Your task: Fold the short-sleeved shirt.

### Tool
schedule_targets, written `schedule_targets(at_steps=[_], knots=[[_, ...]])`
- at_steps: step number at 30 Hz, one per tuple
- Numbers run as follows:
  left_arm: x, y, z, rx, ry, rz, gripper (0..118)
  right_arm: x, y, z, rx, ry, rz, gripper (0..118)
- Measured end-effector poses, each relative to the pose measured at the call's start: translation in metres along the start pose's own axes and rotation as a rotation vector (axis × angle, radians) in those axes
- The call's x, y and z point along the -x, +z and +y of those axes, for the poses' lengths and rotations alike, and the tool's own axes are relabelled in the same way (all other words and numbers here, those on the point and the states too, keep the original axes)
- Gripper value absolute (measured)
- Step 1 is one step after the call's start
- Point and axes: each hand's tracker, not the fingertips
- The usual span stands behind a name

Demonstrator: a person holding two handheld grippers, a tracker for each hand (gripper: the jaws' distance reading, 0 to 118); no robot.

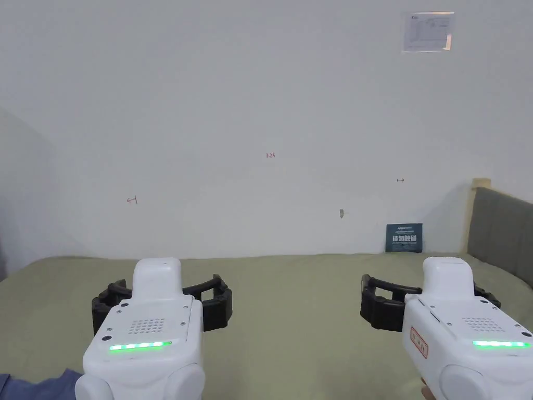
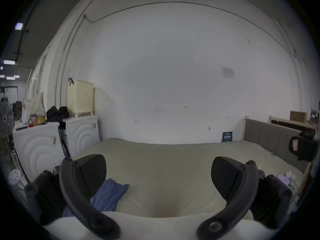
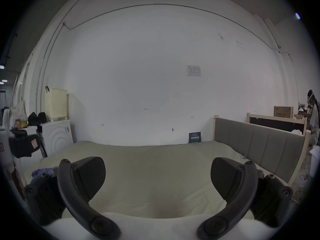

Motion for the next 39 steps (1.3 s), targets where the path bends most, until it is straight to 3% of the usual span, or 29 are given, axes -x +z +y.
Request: schedule_targets(at_steps=[10,20,21,22,23,24,25,26,29,39], knots=[[0.007,-0.004,-0.002,0.045,0.023,-0.038,118,0.007,0.001,-0.005,-0.003,0.070,-0.006,118],[0.010,-0.005,0.001,0.057,0.031,-0.065,118,0.013,-0.003,-0.003,0.013,0.081,-0.007,118],[0.011,-0.005,0.001,0.062,0.033,-0.075,113,0.013,-0.004,-0.003,0.023,0.081,-0.005,118],[0.010,-0.005,0.000,0.065,0.033,-0.076,100,0.013,-0.003,-0.004,0.031,0.075,0.003,116],[0.011,-0.004,-0.001,0.063,0.034,-0.081,74,0.014,-0.002,-0.004,0.043,0.072,0.007,101],[0.011,-0.003,-0.001,0.062,0.032,-0.086,21,0.015,0.000,-0.004,0.037,0.068,0.011,43],[0.011,-0.004,-0.001,0.066,0.029,-0.090,4,0.016,0.002,-0.005,0.023,0.066,0.015,2],[0.011,-0.006,-0.002,0.077,0.030,-0.089,5,0.017,-0.001,-0.006,0.014,0.078,-0.037,1],[0.015,-0.006,-0.003,0.098,0.042,-0.145,0,0.008,-0.008,-0.011,0.026,0.062,0.016,1],[0.012,-0.005,-0.004,0.090,0.035,-0.146,0,0.016,-0.009,-0.015,0.025,0.104,0.014,1]])
